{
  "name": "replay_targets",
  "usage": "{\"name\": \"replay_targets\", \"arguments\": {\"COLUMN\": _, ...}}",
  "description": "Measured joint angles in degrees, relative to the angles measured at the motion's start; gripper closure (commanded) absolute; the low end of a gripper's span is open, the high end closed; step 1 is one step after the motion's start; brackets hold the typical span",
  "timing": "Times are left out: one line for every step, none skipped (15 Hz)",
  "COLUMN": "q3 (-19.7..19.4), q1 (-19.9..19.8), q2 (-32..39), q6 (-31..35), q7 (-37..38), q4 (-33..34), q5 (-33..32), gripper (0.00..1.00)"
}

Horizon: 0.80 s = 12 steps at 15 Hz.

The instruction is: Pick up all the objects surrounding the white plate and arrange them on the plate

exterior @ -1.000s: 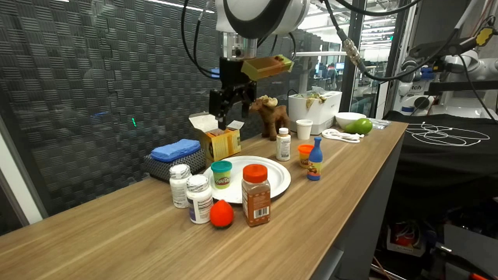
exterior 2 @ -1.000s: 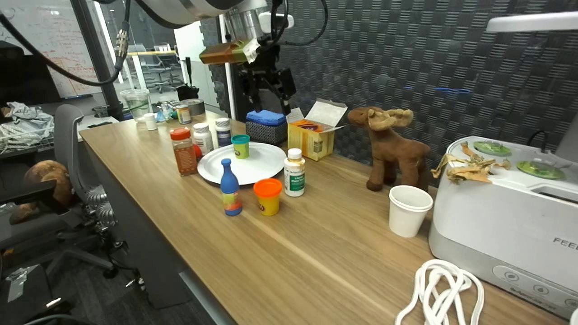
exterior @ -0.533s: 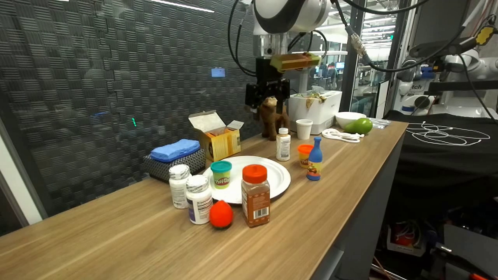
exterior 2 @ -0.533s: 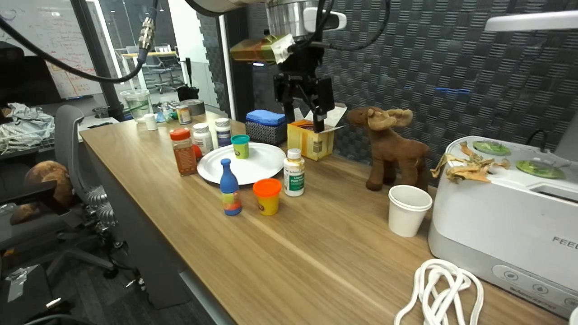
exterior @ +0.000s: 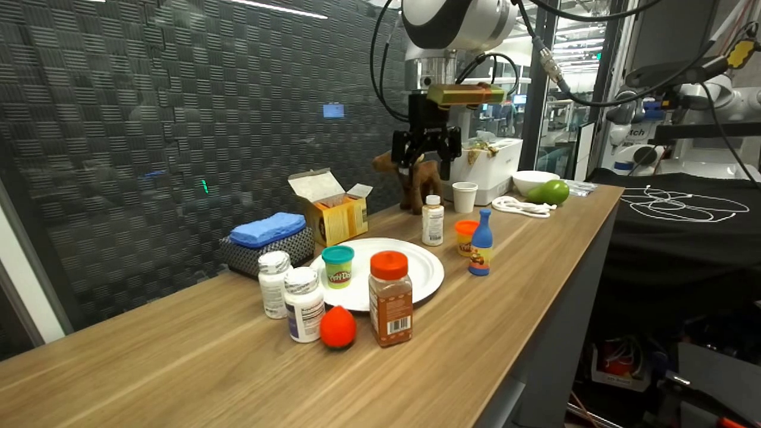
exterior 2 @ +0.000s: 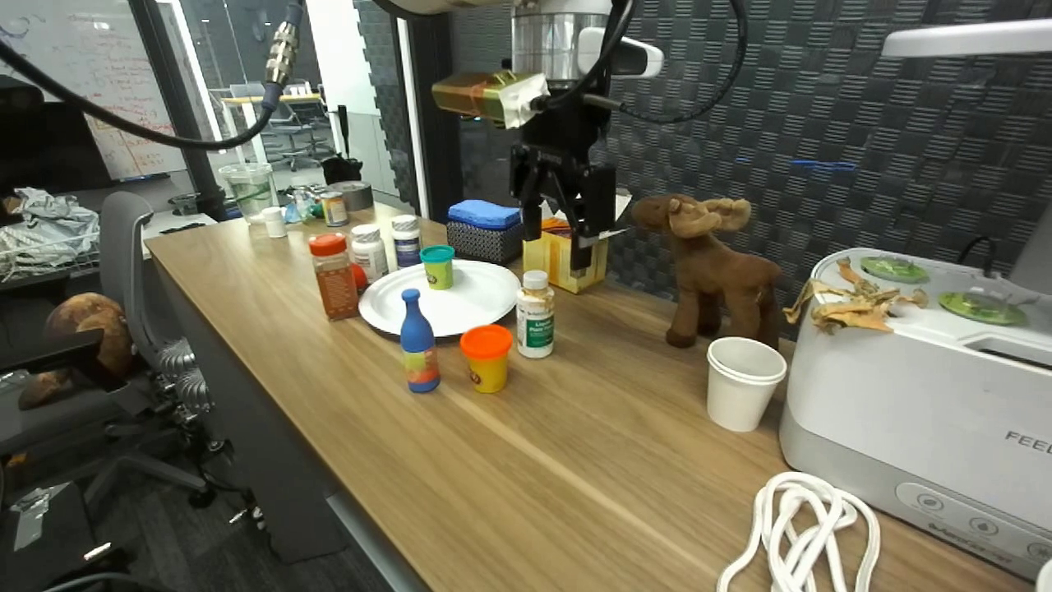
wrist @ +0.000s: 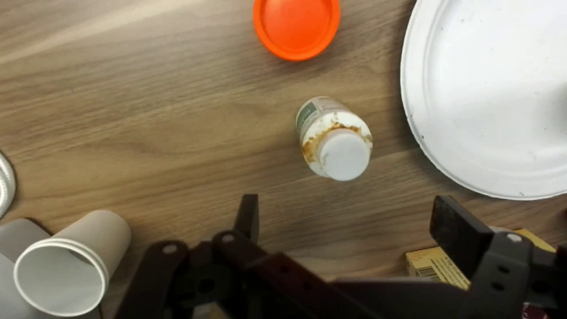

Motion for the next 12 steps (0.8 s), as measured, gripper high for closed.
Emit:
{"name": "replay_targets", "arguments": {"q3": 0.0, "q1": 0.0, "q2": 0.1, "q6": -0.5, "q7": 0.0, "q4": 0.0, "q5": 0.2, "gripper": 0.00}}
{"name": "replay_targets", "arguments": {"q3": 0.0, "q1": 0.0, "q2": 0.2, "q6": -1.1, "q7": 0.0, "q4": -0.1, "q5": 0.2, "gripper": 0.00}}
{"name": "replay_targets", "arguments": {"q3": 0.1, "q1": 0.0, "q2": 0.3, "q6": -1.3, "q7": 0.0, "q4": -0.2, "q5": 0.2, "gripper": 0.00}}
{"name": "replay_targets", "arguments": {"q3": 0.1, "q1": 0.0, "q2": 0.5, "q6": -1.5, "q7": 0.0, "q4": -0.2, "q5": 0.2, "gripper": 0.00}}
{"name": "replay_targets", "arguments": {"q3": 0.1, "q1": 0.0, "q2": 0.7, "q6": -1.6, "q7": 0.0, "q4": -0.3, "q5": 0.2, "gripper": 0.00}}
{"name": "replay_targets", "arguments": {"q3": 0.1, "q1": 0.0, "q2": 0.9, "q6": -1.8, "q7": 0.0, "q4": -0.4, "q5": 0.3, "gripper": 0.00}}
{"name": "replay_targets", "arguments": {"q3": 0.1, "q1": 0.0, "q2": 1.2, "q6": -2.0, "q7": 0.0, "q4": -0.4, "q5": 0.4, "gripper": 0.00}}
{"name": "replay_targets", "arguments": {"q3": 0.1, "q1": 0.0, "q2": 1.4, "q6": -2.0, "q7": 0.0, "q4": -0.4, "q5": 0.4, "gripper": 0.00}}
{"name": "replay_targets", "arguments": {"q3": 0.2, "q1": 0.0, "q2": 1.7, "q6": -2.0, "q7": 0.0, "q4": -0.4, "q5": 0.4, "gripper": 0.17}}
{"name": "replay_targets", "arguments": {"q3": 0.2, "q1": 0.0, "q2": 2.0, "q6": -2.0, "q7": 0.0, "q4": -0.4, "q5": 0.4, "gripper": 0.26}}
{"name": "replay_targets", "arguments": {"q3": 0.2, "q1": 0.0, "q2": 2.2, "q6": -2.0, "q7": 0.0, "q4": -0.4, "q5": 0.4, "gripper": 0.35}}
{"name": "replay_targets", "arguments": {"q3": 0.2, "q1": 0.0, "q2": 2.4, "q6": -2.0, "q7": 0.0, "q4": -0.4, "q5": 0.4, "gripper": 0.42}}
